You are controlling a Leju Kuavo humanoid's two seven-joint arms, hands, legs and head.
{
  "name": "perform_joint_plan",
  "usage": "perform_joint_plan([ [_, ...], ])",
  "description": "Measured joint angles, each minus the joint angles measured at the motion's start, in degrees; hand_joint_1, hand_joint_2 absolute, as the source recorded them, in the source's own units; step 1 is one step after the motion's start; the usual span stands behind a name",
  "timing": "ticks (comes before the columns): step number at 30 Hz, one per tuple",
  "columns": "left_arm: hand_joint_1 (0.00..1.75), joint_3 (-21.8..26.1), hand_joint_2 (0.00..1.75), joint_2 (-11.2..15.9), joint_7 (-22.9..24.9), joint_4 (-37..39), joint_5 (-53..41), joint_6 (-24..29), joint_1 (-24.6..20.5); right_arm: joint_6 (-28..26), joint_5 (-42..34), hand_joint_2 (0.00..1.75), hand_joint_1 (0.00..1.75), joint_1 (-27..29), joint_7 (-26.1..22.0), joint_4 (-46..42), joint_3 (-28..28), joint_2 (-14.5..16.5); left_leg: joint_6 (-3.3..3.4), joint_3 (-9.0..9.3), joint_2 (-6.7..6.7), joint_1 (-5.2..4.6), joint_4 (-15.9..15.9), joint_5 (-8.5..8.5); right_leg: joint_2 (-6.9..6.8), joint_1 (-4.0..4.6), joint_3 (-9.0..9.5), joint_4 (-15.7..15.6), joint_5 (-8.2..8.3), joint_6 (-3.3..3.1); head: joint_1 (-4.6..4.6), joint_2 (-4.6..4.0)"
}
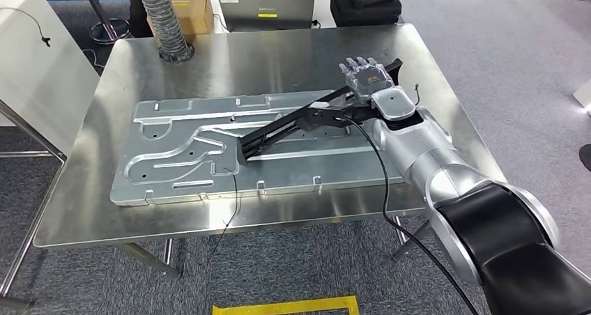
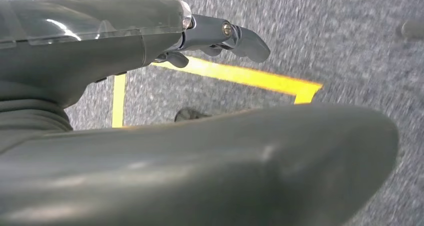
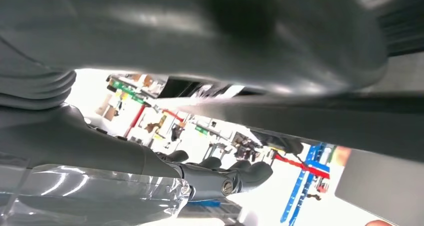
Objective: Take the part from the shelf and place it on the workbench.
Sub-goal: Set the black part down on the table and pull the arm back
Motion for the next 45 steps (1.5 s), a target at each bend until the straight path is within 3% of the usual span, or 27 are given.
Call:
perform_joint_plan([
  [2,0.0,-0.02,0.0,-0.01,-0.01,0.0,-0.12,-0.01,0.02,-0.71,0.19,0.0,0.0,-0.24,0.01,-0.15,0.05,-0.16,-0.59,-0.54,0.01,-0.01,1.44,-1.19,-0.1,-0.42,0.4,-0.83,0.48,-0.45,-0.01,0.0],
  [5,0.0,-0.04,0.0,0.07,-0.03,0.0,-0.25,-0.02,0.02,-2.42,0.24,0.0,0.0,-0.58,-0.13,-0.25,0.05,-0.25,-1.33,-4.7,0.03,0.22,11.13,-6.13,-0.15,-0.59,0.62,-1.21,0.73,-0.78,0.0,-0.01],
  [7,0.0,-0.04,0.0,0.1,-0.05,0.0,-0.42,-0.02,0.09,-3.98,0.1,0.0,0.0,-0.54,-0.57,-0.26,0.04,-0.32,-1.64,-6.81,0.04,0.33,15.57,-7.17,-0.1,-0.58,0.61,-1.12,0.69,-0.77,0.0,-0.01],
  [8,0.0,-0.04,0.0,0.11,-0.06,0.0,-0.49,-0.02,0.11,-4.9,-0.1,0.0,0.0,-0.55,-0.94,-0.32,-0.02,-0.36,-1.71,-6.34,0.05,0.38,14.54,-6.04,-0.07,-0.59,0.62,-1.03,0.64,-0.72,0.0,-0.01],
  [10,0.0,-0.04,0.0,0.14,-0.09,0.0,-0.53,-0.01,0.09,-6.71,-0.64,0.0,0.0,-0.74,-1.72,-0.65,-0.39,-0.45,-1.66,-2.9,0.08,0.52,7.31,-2.19,-0.04,-0.61,0.65,-0.74,0.42,-0.42,0.0,-0.01],
  [12,0.0,-0.03,0.0,0.16,-0.11,0.0,-0.53,0.04,0.02,-8.54,-1.18,0.0,0.0,-1.31,-2.57,-1.1,-1.08,-0.51,-1.19,0.04,0.07,0.46,1.2,-0.27,0.02,-0.39,0.3,-0.26,0.22,0.11,-0.01,-0.01],
  [15,0.0,0.0,0.0,0.14,-0.11,0.0,-0.48,0.2,-0.02,-11.8,-1.83,0.0,0.0,-2.03,-3.79,-1.96,-2.27,-0.51,-0.01,0.33,-0.05,0.22,0.02,-0.25,0.08,-0.33,-0.16,-0.11,0.28,1.02,0.0,0.0],
  [17,0.0,0.03,0.0,0.13,-0.14,0.0,-0.46,0.23,0.01,-14.11,-2.16,0.0,0.0,-2.37,-4.35,-2.72,-3.1,-0.49,0.65,0.33,-0.05,0.29,-0.29,0.03,0.06,-0.5,-0.66,1.09,-0.76,1.6,0.01,0.0],
  [18,0.0,0.04,0.0,0.13,-0.19,0.0,-0.49,0.23,-0.03,-15.22,-2.37,0.0,0.0,-2.55,-4.61,-3.12,-3.58,-0.45,0.93,0.35,-0.02,0.35,-0.43,0.14,0.06,-0.58,-1.58,3.2,-2.16,1.86,0.0,0.0],
  [20,0.0,0.08,0.0,0.12,-0.3,0.0,-0.54,0.25,-0.09,-17.51,-3.12,0.0,0.0,-2.63,-5.43,-3.84,-4.67,-0.35,1.27,0.33,0.0,0.3,-0.49,0.17,0.06,-0.64,-4.87,10.58,-5.84,2.2,0.0,-0.01],
  [22,0.0,0.14,0.0,0.1,-0.37,0.0,-0.55,0.26,-0.05,-19.42,-4.13,0.0,0.0,-2.31,-6.38,-4.45,-5.89,-0.3,1.37,0.33,-0.05,0.21,-0.44,0.15,0.06,-0.66,-7.41,15.95,-7.28,2.26,0.0,-0.01],
  [23,0.0,0.18,0.0,0.09,-0.4,0.0,-0.54,0.28,-0.02,-20.5,-4.87,0.0,0.0,-2.12,-6.94,-4.87,-6.57,-0.29,1.38,0.34,-0.1,0.15,-0.4,0.14,0.06,-0.64,-7.29,15.54,-6.41,2.15,0.0,-0.01],
  [24,0.0,0.25,0.0,0.07,-0.44,0.0,-0.53,0.33,0.0,-21.86,-5.7,0.0,0.0,-1.97,-7.59,-5.46,-7.33,-0.29,1.37,0.38,-0.14,0.08,-0.37,0.13,0.06,-0.58,-6.05,12.83,-4.61,1.89,0.0,-0.01],
  [25,0.0,0.33,0.0,0.02,-0.46,0.0,-0.5,0.41,0.0,-23.6,-6.79,0.0,0.0,-1.87,-8.43,-6.19,-8.15,-0.28,1.35,0.42,-0.17,0.01,-0.35,0.12,0.06,-0.44,-4.14,8.74,-2.5,1.48,0.0,-0.01],
  [27,0.0,0.55,0.0,-0.27,-0.46,0.0,-0.44,0.69,-0.02,-27.86,-9.63,0.0,0.0,-1.45,-10.63,-8.19,-10.16,-0.27,1.12,0.33,-0.19,-0.18,-0.3,0.09,0.03,-0.02,-0.93,1.81,0.03,0.62,0.0,-0.01],
  [29,0.0,0.7,0.0,-0.53,-0.38,0.0,-0.38,0.96,0.03,-31.37,-14.0,0.0,0.0,0.05,-13.67,-11.31,-12.58,-0.33,0.67,0.22,-0.17,-0.13,-0.33,0.15,0.01,0.38,-0.17,-0.12,0.24,0.2,0.0,-0.01],
  [32,0.0,0.86,0.0,-0.71,-0.23,0.0,-0.35,1.03,0.18,-33.93,-21.71,0.0,0.0,4.39,-18.55,-19.27,-17.04,-0.66,-0.17,0.11,-0.13,-0.12,0.28,-0.59,-0.16,0.02,0.42,-1.23,0.76,-0.33,0.01,-0.01],
  [34,0.0,1.07,0.0,-0.81,-0.2,0.0,-0.25,1.03,0.24,-34.35,-26.42,0.0,0.0,8.0,-21.24,-26.34,-20.03,-0.87,-0.62,-1.86,-0.06,-0.03,5.06,-3.55,-0.37,-0.31,0.92,-1.86,1.01,-0.68,0.0,-0.01],
  [36,0.0,1.38,0.0,-0.86,-0.28,0.0,0.04,0.97,0.37,-34.52,-30.97,0.0,0.0,12.69,-23.59,-34.51,-22.71,-1.07,-1.04,-5.09,-0.03,0.22,12.45,-6.86,-0.41,-0.34,1.0,-1.88,0.96,-0.86,0.0,-0.01],
  [37,0.0,1.66,0.0,-0.9,-0.47,0.0,0.33,0.84,0.48,-34.62,-33.43,0.0,0.0,15.4,-24.81,-39.37,-24.1,-1.19,-1.21,-6.08,-0.02,0.37,14.66,-7.39,-0.4,-0.35,1.03,-1.83,0.9,-0.83,0.0,-0.01],
  [38,0.0,1.99,0.0,-0.94,-0.78,0.0,0.69,0.62,0.58,-34.8,-35.68,0.0,0.0,18.3,-25.94,-44.05,-25.34,-1.33,-1.35,-6.11,-0.01,0.51,14.81,-6.89,-0.39,-0.4,1.05,-1.74,0.8,-0.72,0.0,-0.01],
  [40,0.0,2.76,0.0,-1.05,-1.65,0.0,1.41,0.09,0.73,-35.17,-38.92,0.0,0.0,24.16,-28.34,-53.75,-27.95,-1.64,-1.52,-3.11,0.0,0.8,9.05,-3.5,-0.37,-0.55,1.17,-1.33,0.4,-0.31,0.0,-0.01],
  [42,0.0,3.47,0.0,-1.21,-2.47,0.0,1.87,-0.18,0.86,-35.27,-39.88,0.0,0.0,29.92,-30.84,-62.61,-30.39,-1.87,-1.35,0.57,-0.08,0.86,2.3,-1.4,-0.36,-0.47,1.15,-0.74,-0.14,0.29,0.0,-0.01],
  [45,0.0,4.38,0.0,-1.57,-3.46,0.0,2.28,-0.28,1.15,-35.27,-40.18,0.0,0.0,38.86,-35.52,-74.25,-33.78,-1.99,-0.28,1.81,-0.17,0.58,-0.03,-1.56,-0.31,-0.36,1.09,-0.46,-0.38,1.22,0.01,-0.01],
])
